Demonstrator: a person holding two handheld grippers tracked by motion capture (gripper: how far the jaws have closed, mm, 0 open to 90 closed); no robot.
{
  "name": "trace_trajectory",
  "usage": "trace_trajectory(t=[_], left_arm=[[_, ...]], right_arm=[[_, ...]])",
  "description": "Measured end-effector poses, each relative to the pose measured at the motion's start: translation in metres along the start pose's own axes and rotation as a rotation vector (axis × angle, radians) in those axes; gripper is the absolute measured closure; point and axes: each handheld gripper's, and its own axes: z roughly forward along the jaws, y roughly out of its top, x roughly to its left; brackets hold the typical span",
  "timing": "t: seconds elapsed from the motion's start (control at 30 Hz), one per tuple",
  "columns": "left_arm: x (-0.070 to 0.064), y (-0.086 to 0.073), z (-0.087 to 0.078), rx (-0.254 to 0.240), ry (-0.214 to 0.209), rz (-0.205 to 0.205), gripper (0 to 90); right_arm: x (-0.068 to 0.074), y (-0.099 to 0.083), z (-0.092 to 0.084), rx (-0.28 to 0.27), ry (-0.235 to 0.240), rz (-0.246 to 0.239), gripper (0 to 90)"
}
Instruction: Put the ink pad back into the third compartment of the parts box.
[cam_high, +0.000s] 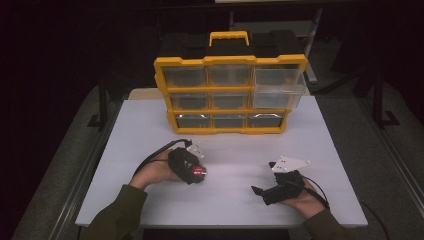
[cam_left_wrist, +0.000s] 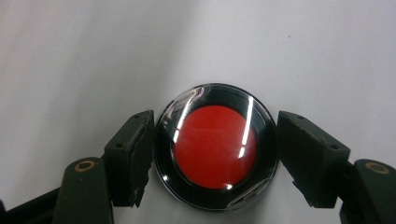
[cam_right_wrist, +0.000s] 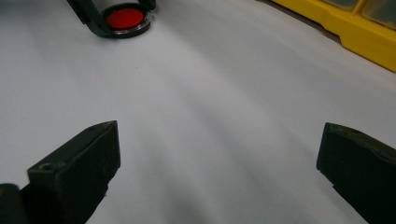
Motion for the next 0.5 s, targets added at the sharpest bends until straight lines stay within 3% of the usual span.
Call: trace_trajectory(t=[0.5], left_arm=[[0.003,0.008,-0.012,-0.023,-0.008,-0.014,29.7]], right_arm=[[0.0,0.0,0.0,-0.001,0.002,0.001,0.0]])
